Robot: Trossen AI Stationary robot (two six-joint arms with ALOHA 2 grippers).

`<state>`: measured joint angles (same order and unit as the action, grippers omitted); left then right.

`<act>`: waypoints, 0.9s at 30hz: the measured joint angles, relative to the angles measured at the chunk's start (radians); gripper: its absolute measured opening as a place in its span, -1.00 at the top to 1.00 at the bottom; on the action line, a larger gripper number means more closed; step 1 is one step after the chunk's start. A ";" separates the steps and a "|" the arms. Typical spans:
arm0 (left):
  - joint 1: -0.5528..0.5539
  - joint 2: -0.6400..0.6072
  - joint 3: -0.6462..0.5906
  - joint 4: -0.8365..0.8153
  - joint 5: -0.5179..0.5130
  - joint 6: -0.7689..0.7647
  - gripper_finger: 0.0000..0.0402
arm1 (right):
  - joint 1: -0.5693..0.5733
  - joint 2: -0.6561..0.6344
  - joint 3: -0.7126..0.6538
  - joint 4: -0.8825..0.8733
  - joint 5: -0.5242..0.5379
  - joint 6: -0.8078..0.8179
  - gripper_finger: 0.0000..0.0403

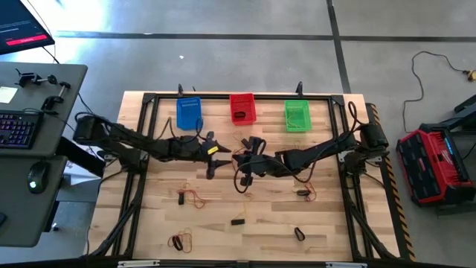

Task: Sort rubber bands into baskets
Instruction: Put the red rubber band into the blue bin

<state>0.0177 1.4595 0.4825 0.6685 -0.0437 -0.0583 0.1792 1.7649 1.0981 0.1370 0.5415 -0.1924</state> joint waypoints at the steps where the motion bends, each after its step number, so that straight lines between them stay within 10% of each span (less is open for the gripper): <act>1: 0.000 0.018 0.010 0.013 -0.002 0.012 -0.02 | -0.002 0.000 0.000 0.002 0.000 -0.013 1.00; 14: 0.002 0.097 0.072 -0.012 -0.004 0.135 0.02 | -0.030 0.000 0.000 -0.007 -0.024 -0.078 1.00; 27: 0.004 0.093 0.071 -0.015 -0.027 0.194 0.75 | -0.036 0.000 0.000 0.001 -0.043 -0.078 1.00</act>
<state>0.0217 1.5528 0.5533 0.6537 -0.0711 0.1356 0.1436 1.7649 1.0981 0.1381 0.4990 -0.2707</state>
